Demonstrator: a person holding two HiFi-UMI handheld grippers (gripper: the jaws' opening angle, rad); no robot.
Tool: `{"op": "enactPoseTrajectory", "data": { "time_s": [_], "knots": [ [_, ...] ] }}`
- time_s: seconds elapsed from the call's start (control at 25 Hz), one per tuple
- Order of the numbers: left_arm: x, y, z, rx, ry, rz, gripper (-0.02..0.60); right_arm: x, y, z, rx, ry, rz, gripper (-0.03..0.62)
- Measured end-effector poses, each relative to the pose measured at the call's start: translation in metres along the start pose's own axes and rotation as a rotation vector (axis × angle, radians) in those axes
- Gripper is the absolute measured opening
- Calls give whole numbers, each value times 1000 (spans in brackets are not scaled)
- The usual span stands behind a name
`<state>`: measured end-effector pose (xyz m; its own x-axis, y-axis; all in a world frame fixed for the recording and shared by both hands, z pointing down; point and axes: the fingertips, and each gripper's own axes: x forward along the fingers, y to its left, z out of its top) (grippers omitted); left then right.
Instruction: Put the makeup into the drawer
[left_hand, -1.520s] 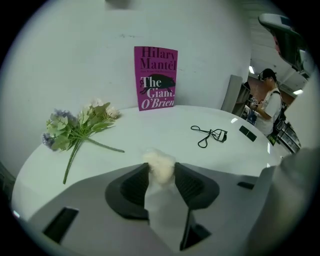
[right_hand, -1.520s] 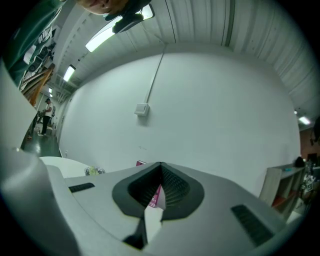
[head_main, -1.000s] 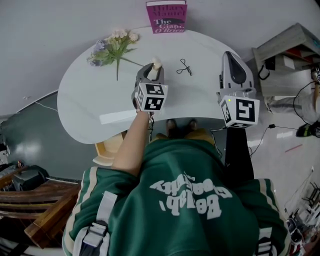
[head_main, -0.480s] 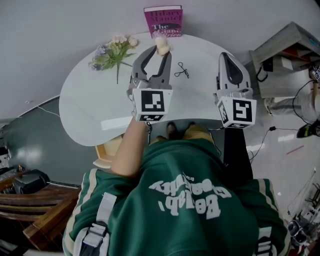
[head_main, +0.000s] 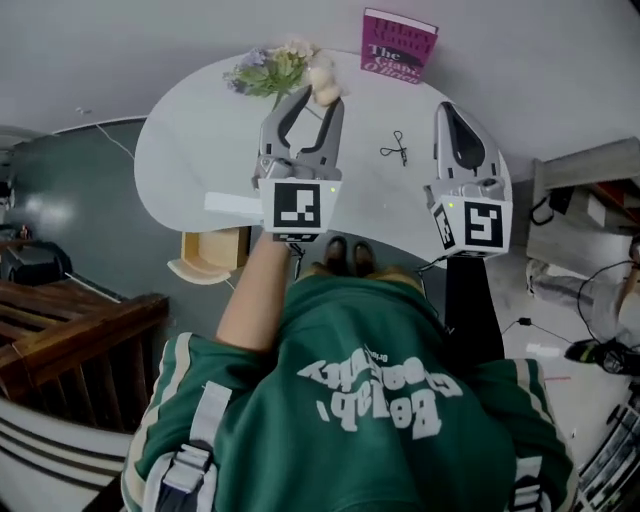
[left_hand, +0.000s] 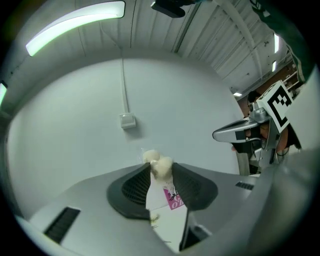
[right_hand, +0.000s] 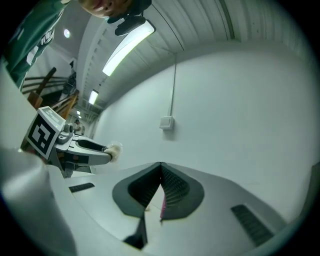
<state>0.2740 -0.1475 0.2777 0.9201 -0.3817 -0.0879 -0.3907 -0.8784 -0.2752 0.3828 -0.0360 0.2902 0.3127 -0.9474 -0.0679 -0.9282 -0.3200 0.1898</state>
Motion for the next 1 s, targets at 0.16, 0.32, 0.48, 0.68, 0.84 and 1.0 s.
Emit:
{"op": "enactPoseTrajectory", "data": {
  "time_s": [0.16,0.32,0.48,0.68,0.84,1.0],
  "knots": [
    [-49,43,-7,17,31,200,153,30,55,1,36,-43,213,9],
    [-107,76,-18,30,89,371,153,45,114,0,73,-65,381,9],
    [-171,103,-26,28,146,508,153,49,179,6,103,-83,533,9],
    [-251,129,-24,37,189,651,153,44,259,29,118,-131,681,9],
    [-314,154,-24,42,207,734,155,37,323,56,124,-177,755,9],
    [-377,177,-25,44,227,795,155,15,389,73,105,-195,823,9]
  ]
}}
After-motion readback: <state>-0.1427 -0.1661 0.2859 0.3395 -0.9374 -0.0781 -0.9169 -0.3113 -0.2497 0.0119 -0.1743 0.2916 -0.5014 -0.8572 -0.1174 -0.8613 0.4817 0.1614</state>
